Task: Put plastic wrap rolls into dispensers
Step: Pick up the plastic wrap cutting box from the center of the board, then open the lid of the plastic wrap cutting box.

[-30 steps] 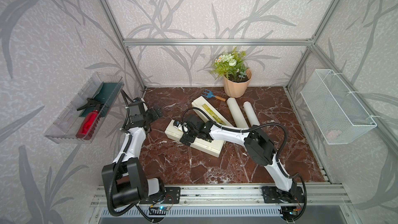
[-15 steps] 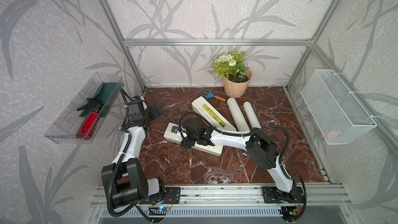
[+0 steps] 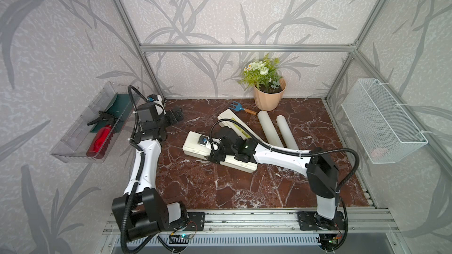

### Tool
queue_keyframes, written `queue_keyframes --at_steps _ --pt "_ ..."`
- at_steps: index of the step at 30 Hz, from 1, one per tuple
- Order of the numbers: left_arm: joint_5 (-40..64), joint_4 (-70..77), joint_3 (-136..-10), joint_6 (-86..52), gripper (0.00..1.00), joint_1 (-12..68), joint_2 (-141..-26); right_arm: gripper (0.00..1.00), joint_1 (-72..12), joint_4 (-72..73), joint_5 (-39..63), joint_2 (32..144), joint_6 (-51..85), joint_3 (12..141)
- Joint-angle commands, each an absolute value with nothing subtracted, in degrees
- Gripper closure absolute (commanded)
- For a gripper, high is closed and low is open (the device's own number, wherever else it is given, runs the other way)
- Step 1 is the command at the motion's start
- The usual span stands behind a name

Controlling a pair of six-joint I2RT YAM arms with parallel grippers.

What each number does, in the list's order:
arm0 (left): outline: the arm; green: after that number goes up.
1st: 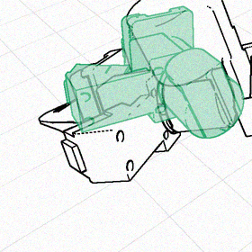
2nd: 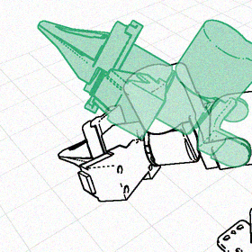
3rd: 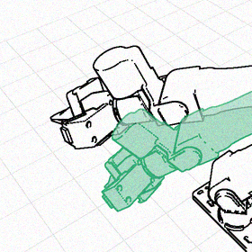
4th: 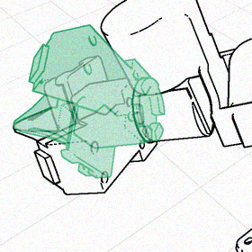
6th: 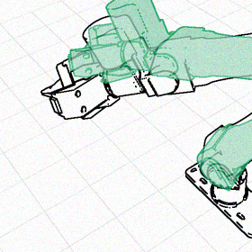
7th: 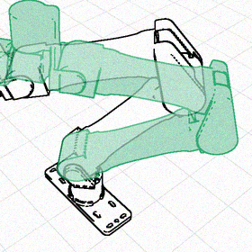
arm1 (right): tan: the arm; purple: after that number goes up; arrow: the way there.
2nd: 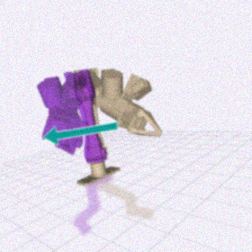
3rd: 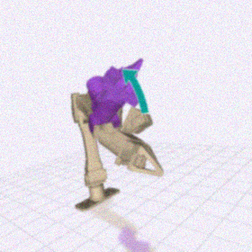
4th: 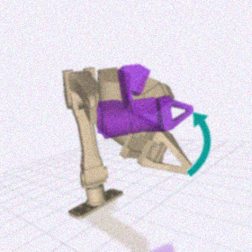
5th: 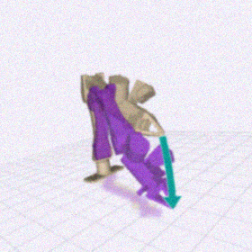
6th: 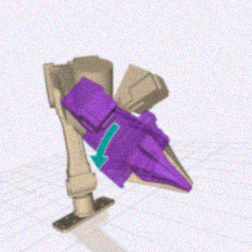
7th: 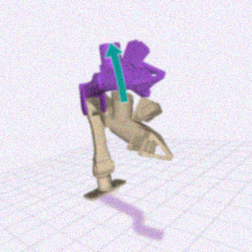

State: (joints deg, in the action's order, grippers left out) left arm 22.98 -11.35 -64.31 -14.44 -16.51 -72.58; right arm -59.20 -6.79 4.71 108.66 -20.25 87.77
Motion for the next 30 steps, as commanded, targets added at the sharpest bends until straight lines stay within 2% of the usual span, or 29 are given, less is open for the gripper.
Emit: queue_keyframes --at_steps 1,6,9,12,16,19,26,30 --pt "29.35 -10.82 -68.22 -13.83 0.00 -16.61 -70.49 0.25 -56.17 -10.30 9.42 101.84 -17.69 89.62" --pt "39.48 -8.34 -68.45 -13.41 0.00 -16.52 -69.52 0.25 -50.28 -18.60 13.24 95.73 -17.45 90.95" --pt "46.74 -2.97 -63.91 -11.50 0.01 -15.99 -67.79 0.25 -45.36 -20.07 18.09 91.81 -17.81 88.75" --pt "52.33 1.54 -59.42 -7.27 0.01 -12.20 -66.89 0.25 -41.26 -21.36 23.07 88.60 -21.40 86.71" --pt "51.28 -0.94 -56.57 7.53 0.00 -2.76 -66.72 0.26 -35.98 -23.80 31.41 87.68 -24.78 85.99" --pt "51.84 0.38 -56.23 10.89 0.01 1.53 -69.10 0.26 -32.53 -23.69 36.87 87.44 -27.44 84.03" --pt "59.52 3.00 -59.30 13.93 0.01 6.23 -76.38 0.26 -28.99 -20.78 43.60 85.77 -31.63 79.21" --pt "61.27 -0.88 -60.97 17.55 0.01 7.18 -78.87 0.26 -26.69 -20.29 46.91 85.84 -32.33 79.00"
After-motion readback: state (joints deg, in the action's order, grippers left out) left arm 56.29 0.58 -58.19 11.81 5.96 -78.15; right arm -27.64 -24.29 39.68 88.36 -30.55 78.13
